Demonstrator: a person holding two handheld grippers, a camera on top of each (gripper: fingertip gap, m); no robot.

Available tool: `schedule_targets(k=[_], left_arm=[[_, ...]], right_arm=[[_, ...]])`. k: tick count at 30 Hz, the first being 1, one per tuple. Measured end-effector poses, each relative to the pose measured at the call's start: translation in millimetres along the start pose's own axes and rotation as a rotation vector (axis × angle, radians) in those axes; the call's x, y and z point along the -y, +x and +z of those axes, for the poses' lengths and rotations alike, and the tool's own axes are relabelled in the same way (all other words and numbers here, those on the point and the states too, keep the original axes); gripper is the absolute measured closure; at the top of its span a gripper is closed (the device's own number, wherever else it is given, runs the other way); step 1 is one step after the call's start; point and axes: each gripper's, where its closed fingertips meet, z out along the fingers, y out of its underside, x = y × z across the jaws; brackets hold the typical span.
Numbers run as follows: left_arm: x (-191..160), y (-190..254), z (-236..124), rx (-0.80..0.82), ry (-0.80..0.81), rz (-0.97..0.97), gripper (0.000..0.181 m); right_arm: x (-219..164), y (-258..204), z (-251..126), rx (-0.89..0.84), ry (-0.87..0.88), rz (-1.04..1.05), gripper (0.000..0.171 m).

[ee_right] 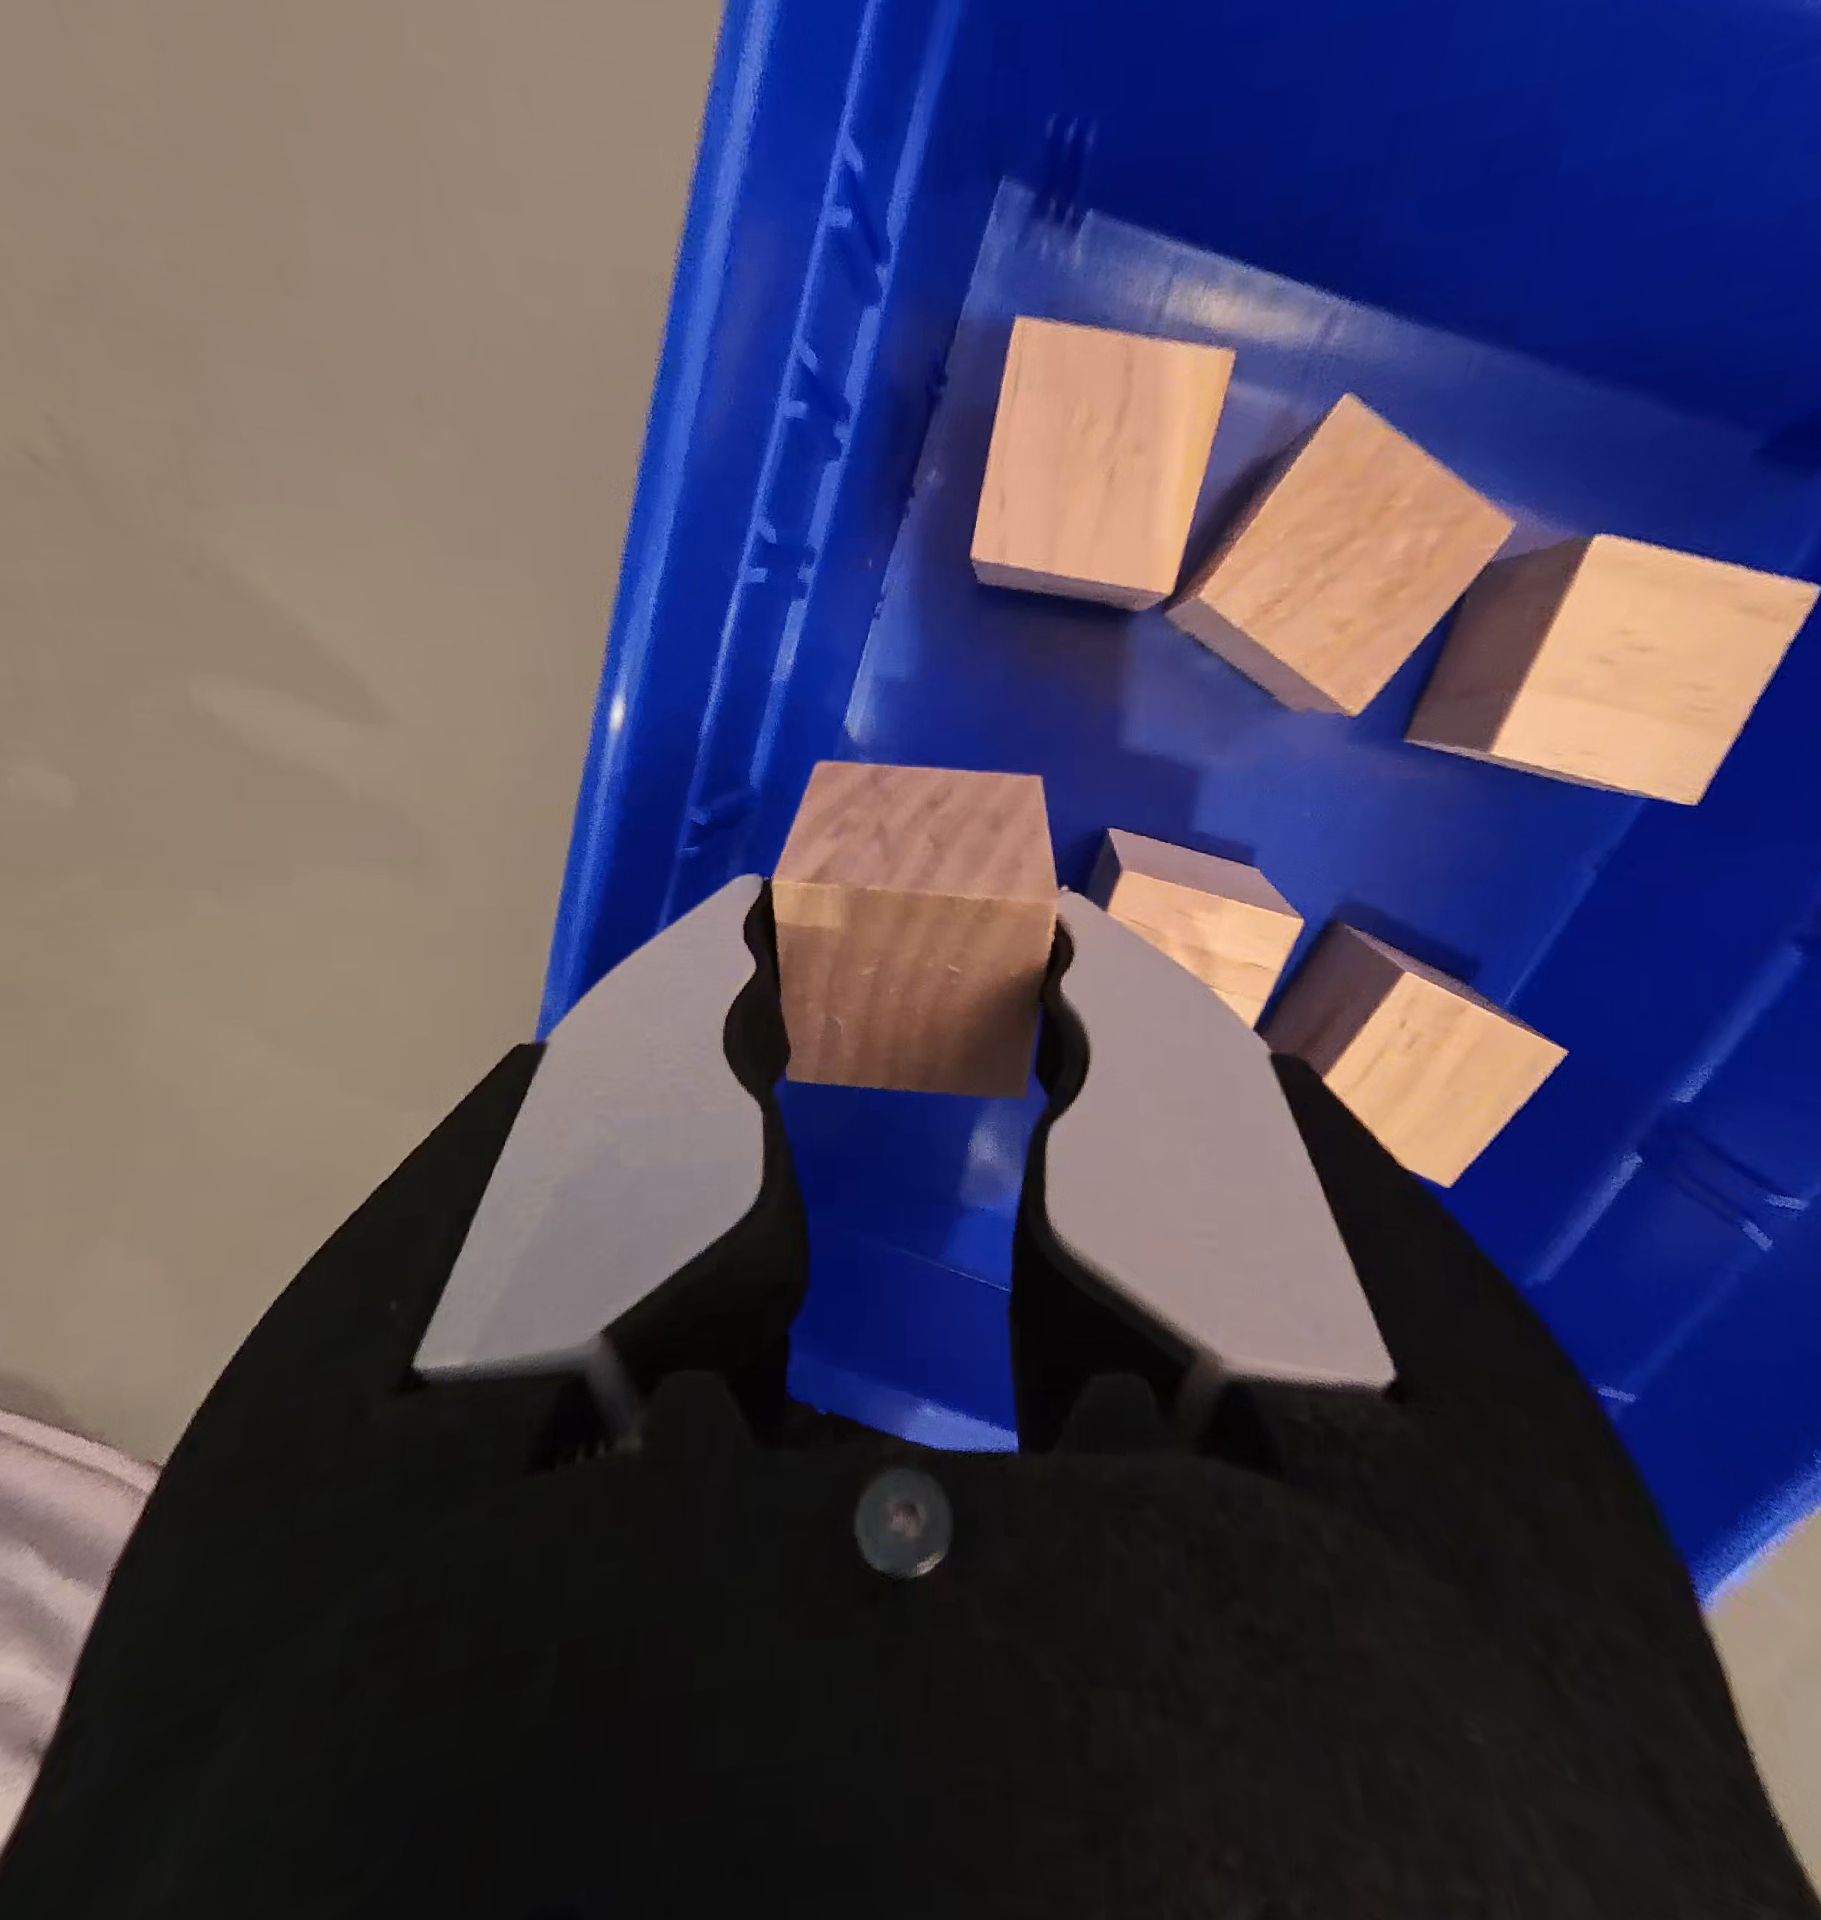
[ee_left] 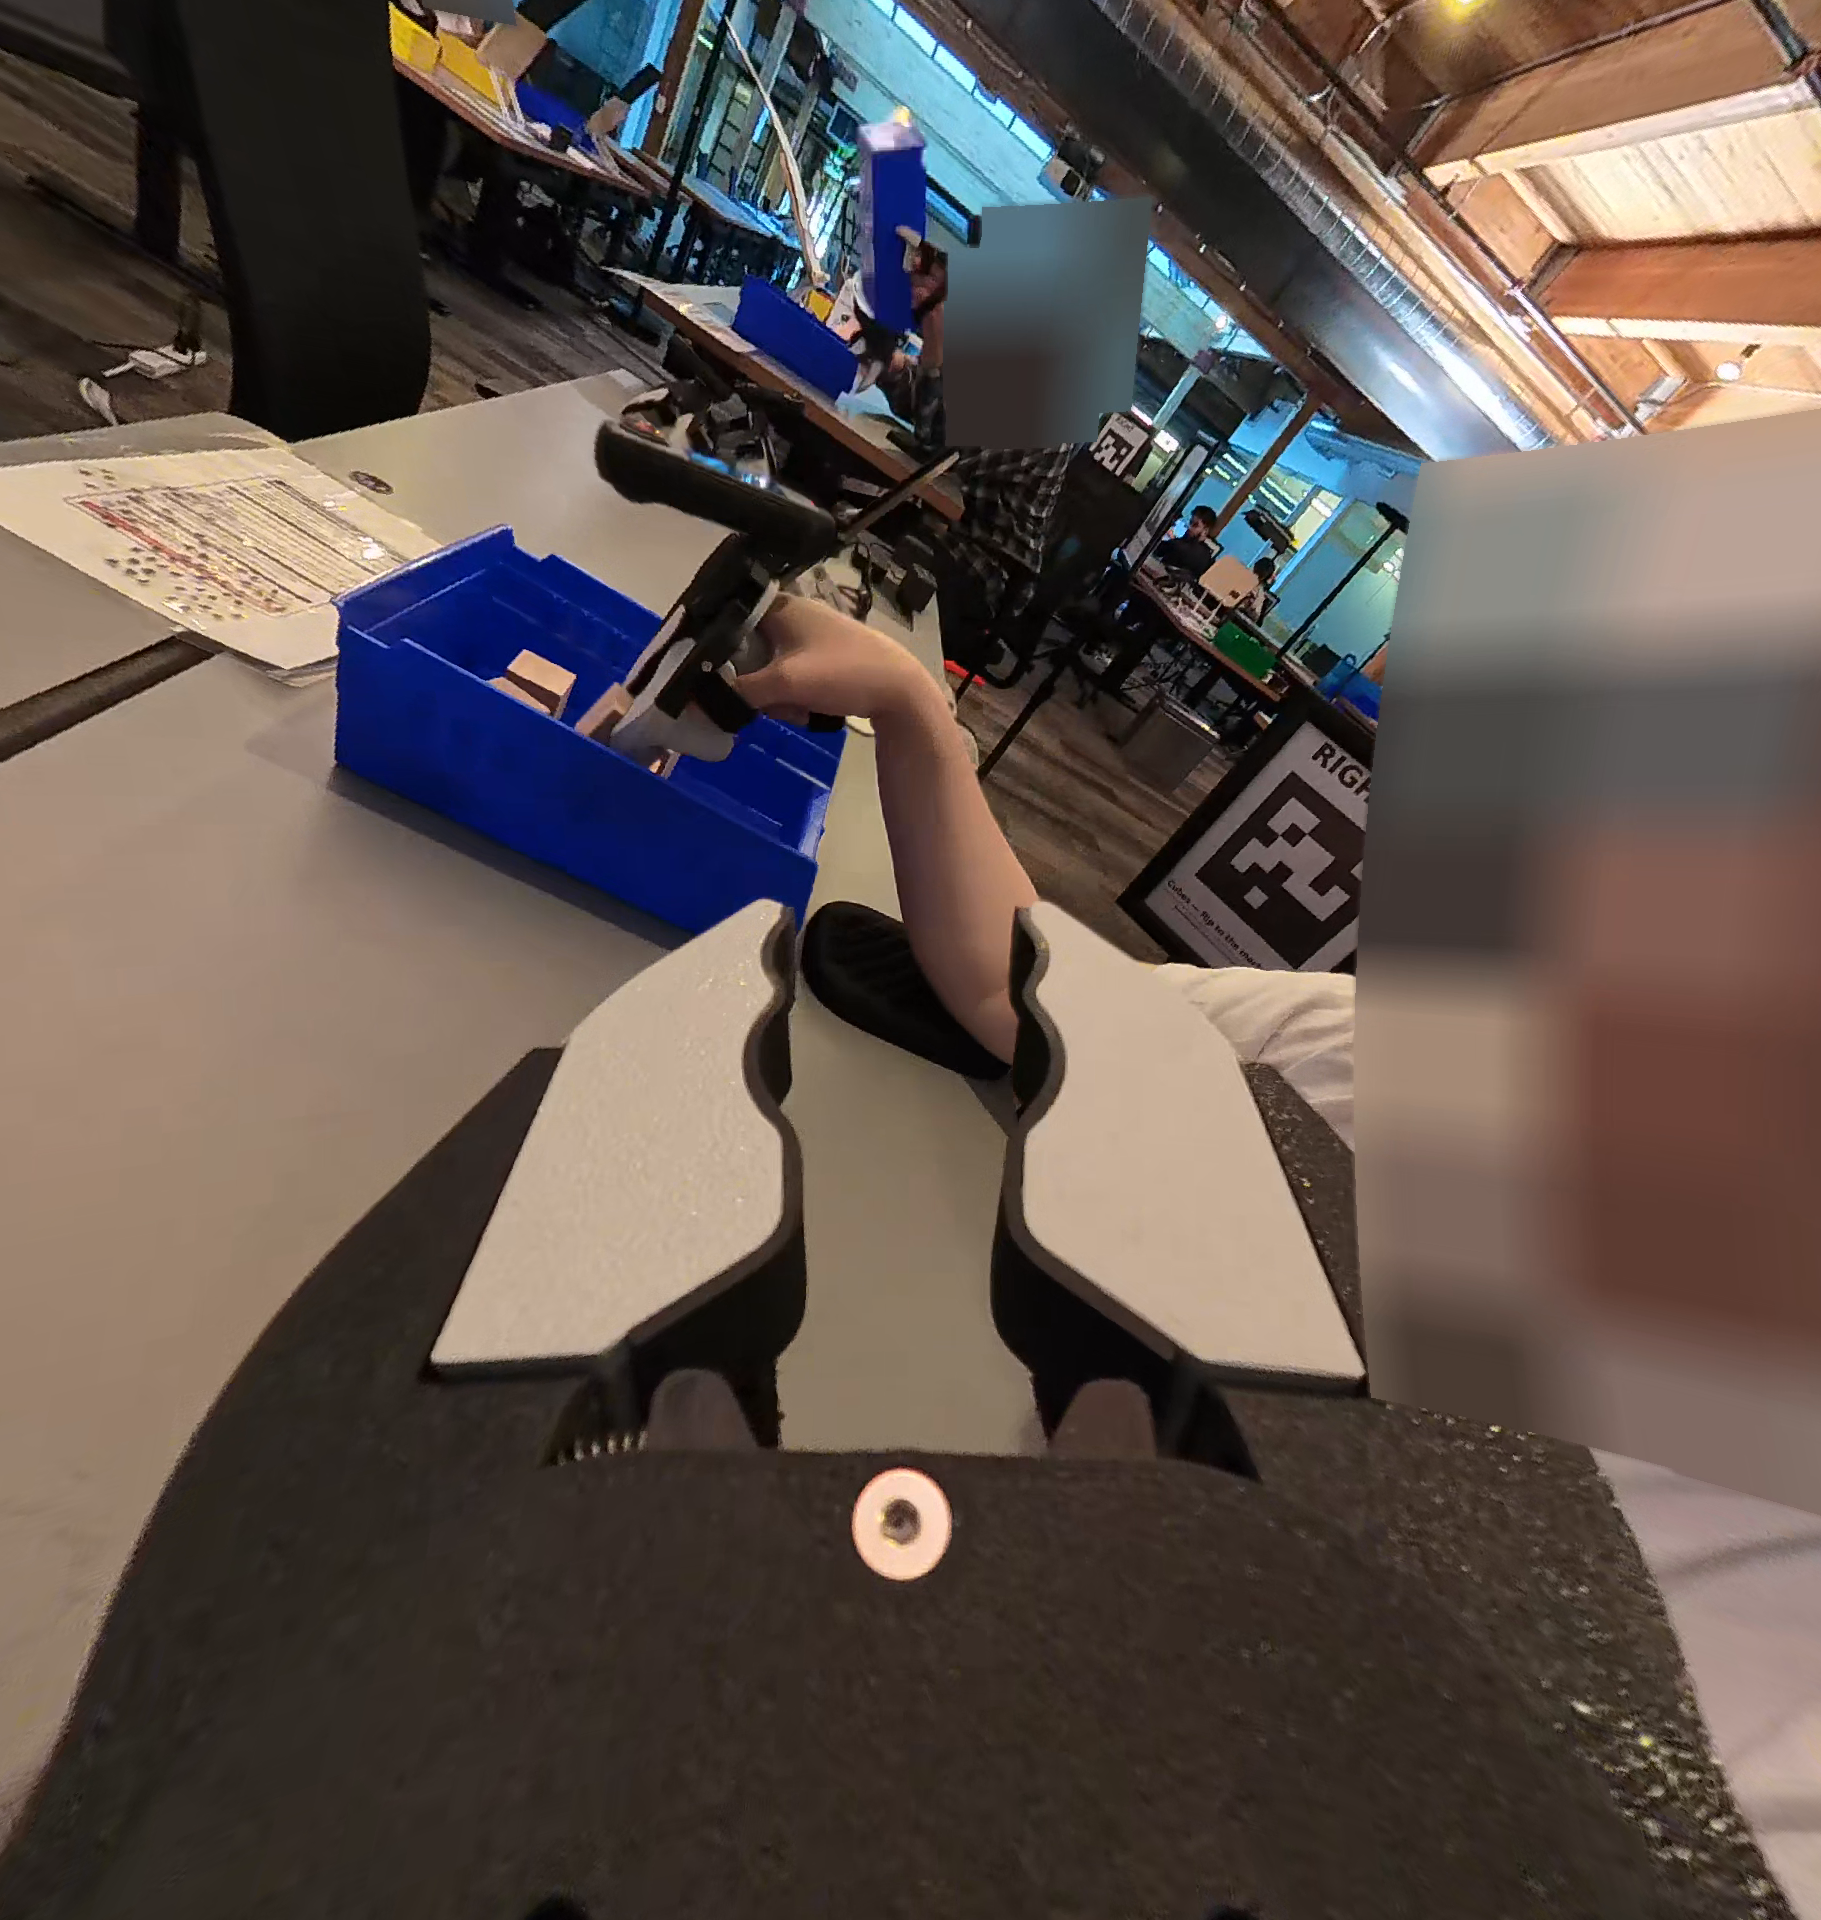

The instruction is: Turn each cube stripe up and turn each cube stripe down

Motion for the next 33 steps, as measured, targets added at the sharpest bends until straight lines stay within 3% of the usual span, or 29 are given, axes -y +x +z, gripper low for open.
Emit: schedule_targets(k=[10,25,29,33], left_arm=[[-4,0,5,0.018,-0.020,0.003,0.142],[-7,-2,8,0.025,-0.039,0.003,0.143],[-6,-1,7,0.026,-0.036,0.005,0.143],[-3,1,4,0.033,-0.028,0.014,0.143]], right_arm=[[-12,4,39,-0.026,-0.163,0.055,0.125],[-18,11,56,-0.028,-0.231,0.079,0.125],[-10,11,42,-0.047,-0.179,0.037,0.119],[-6,9,-8,-0.073,-0.048,-0.027,0.117]])
